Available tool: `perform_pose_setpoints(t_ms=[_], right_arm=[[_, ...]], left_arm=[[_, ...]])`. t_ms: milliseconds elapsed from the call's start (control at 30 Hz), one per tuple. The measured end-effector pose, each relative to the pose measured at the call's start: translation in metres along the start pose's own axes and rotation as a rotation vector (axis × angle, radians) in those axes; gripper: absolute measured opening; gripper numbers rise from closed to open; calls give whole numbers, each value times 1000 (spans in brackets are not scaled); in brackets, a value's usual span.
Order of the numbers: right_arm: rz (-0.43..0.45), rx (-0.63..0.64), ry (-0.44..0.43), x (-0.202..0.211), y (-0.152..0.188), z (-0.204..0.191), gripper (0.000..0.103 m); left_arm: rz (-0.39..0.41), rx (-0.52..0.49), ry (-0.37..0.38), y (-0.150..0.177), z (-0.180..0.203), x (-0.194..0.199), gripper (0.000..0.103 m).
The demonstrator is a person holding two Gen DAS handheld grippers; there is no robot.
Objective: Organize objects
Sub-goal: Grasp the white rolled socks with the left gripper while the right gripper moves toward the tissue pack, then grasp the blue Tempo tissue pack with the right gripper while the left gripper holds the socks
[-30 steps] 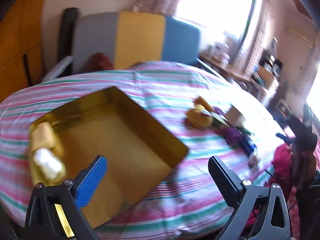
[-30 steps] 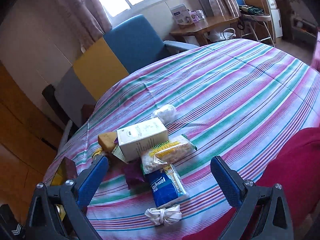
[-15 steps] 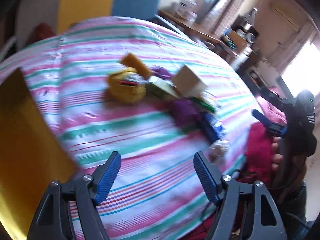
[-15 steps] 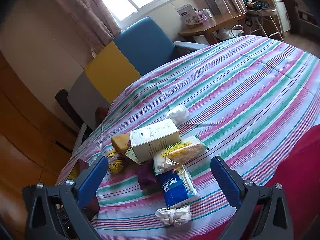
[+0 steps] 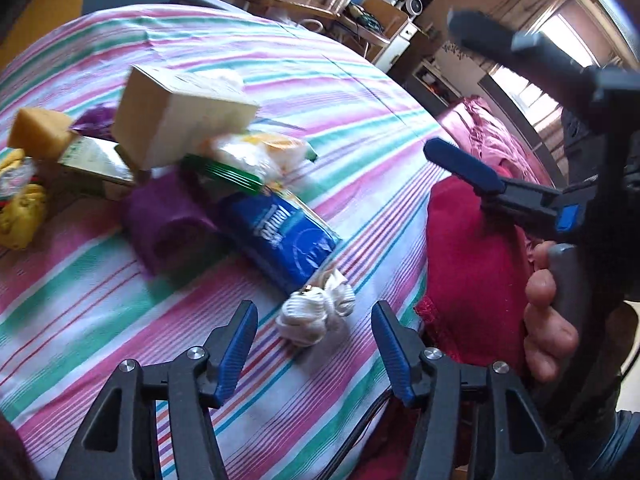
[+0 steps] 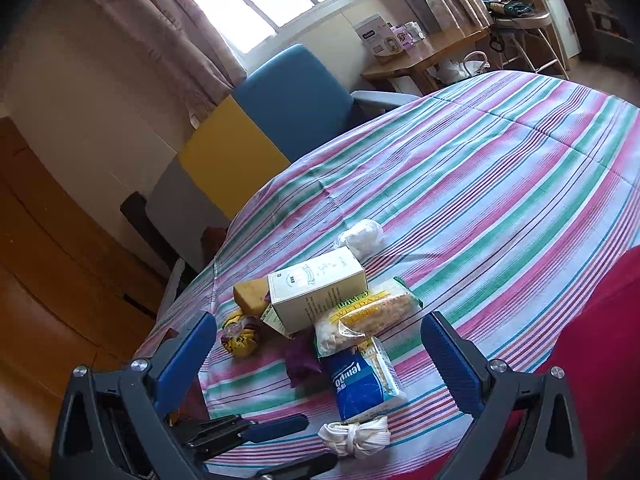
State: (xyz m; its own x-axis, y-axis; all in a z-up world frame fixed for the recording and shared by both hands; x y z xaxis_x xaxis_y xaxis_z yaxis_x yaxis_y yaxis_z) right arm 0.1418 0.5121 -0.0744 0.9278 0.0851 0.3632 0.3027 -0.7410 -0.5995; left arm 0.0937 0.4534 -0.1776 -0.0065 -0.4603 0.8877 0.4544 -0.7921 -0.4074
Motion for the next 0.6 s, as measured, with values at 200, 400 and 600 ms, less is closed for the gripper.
perform_pose_setpoints(t_ms=[200,400,600], right_arm=[[-9,-2,5,-2,0,0,103],[-52,-5,28,-9,4,2,103],[-125,-15,64,-20,11,6,103]], left_arm=[[-3,4,-1,7,2,-16,34],[70,91,-83,27,-45,18,33],[133,163,-281,61,-111,42,33]])
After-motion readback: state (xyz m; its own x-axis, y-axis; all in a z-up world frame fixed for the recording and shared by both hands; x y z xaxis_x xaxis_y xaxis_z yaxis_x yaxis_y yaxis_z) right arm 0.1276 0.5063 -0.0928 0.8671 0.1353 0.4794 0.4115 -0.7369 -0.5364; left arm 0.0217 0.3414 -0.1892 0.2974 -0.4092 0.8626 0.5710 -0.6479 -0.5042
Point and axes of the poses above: each gripper's, at about its wrist camera, not at the fingertips, and x roughly against the way its jaws point, z to its right, y to its underside, the point moved 8 cm from there along -x, roughly the way its jaws point, and after that the axes turned 14 degrees about -y, right-handed, at the moved point
